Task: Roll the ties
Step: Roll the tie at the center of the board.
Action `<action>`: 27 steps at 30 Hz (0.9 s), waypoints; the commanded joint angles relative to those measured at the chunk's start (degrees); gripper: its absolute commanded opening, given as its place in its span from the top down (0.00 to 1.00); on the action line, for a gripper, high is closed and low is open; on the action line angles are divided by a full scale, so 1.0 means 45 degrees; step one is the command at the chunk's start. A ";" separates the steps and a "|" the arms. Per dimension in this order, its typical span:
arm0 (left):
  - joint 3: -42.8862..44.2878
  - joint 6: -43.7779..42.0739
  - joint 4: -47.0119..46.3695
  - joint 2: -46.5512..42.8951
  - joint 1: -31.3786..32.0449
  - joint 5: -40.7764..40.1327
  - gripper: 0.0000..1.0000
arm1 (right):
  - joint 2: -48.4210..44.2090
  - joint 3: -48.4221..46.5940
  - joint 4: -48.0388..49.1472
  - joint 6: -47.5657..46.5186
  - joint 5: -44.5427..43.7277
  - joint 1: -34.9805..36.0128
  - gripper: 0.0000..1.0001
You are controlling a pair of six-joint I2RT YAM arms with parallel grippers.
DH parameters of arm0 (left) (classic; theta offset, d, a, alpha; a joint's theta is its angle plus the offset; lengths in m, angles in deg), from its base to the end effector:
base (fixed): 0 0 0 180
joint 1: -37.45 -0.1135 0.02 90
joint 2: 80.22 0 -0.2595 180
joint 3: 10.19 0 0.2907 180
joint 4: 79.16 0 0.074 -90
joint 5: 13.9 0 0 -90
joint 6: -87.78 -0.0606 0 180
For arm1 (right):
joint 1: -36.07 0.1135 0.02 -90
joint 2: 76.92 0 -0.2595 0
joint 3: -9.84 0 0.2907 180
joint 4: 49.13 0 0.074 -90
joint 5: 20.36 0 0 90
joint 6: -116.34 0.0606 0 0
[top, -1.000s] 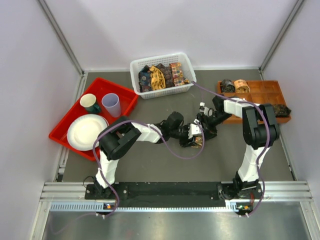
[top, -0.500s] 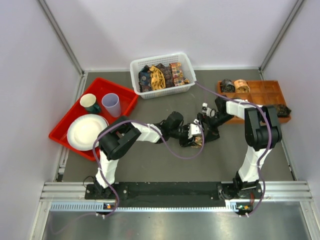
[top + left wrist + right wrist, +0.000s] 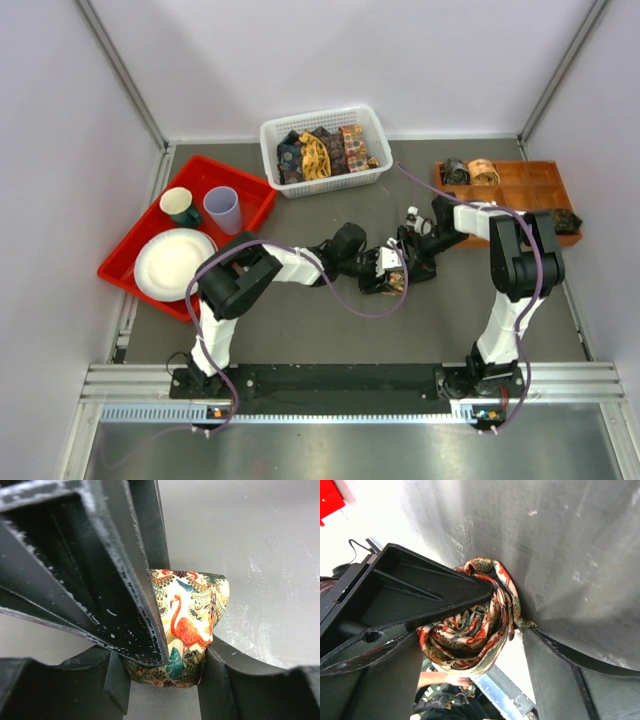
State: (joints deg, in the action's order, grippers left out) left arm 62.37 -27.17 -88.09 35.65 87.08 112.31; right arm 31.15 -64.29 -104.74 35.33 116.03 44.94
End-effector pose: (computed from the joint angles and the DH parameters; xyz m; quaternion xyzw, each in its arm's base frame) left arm 0.2617 -0.3631 0.0782 0.6247 0.5810 -0.3633 0.3745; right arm 0.3317 0.0962 0.0821 0.0006 -0.9192 -0.3896 0.0576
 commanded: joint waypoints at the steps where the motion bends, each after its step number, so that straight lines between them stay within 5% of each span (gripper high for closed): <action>1: -0.0664 -0.0315 0.2483 0.0871 0.0085 -0.0428 0.96 | -0.0049 0.0407 0.3010 -0.0456 -0.1150 0.0218 0.27; 5: -0.0722 -0.0276 0.2463 0.0832 0.0066 -0.0429 0.96 | -0.0168 0.0486 0.3033 -0.0494 -0.0759 0.0179 0.39; 11: -0.0703 -0.0178 0.2463 0.0891 0.0007 -0.0429 0.96 | -0.0870 0.1051 0.2720 -0.1373 -0.0310 -0.0172 0.30; 16: -0.0664 -0.0178 0.2483 0.0949 -0.0012 -0.0370 0.96 | -0.1125 0.1521 0.3187 -0.1452 -0.0114 -0.0368 0.35; 19: -0.0644 -0.0198 0.2502 0.0969 -0.0012 -0.0350 0.97 | -0.0853 0.1541 0.3734 -0.1042 -0.0133 -0.0368 0.47; 26: -0.0605 -0.0178 0.2541 0.0988 -0.0032 -0.0350 0.96 | -0.0403 0.1345 0.3736 -0.1001 -0.0075 -0.0310 1.00; 27: -0.0605 -0.0140 0.2522 0.0988 -0.0032 -0.0350 0.96 | -0.0403 0.1307 0.3658 -0.1041 -0.0075 -0.0309 1.00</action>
State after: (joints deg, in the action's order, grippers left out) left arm 62.37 -26.78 -88.03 35.81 86.88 112.79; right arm 27.74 -57.95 -94.05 33.02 120.53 43.67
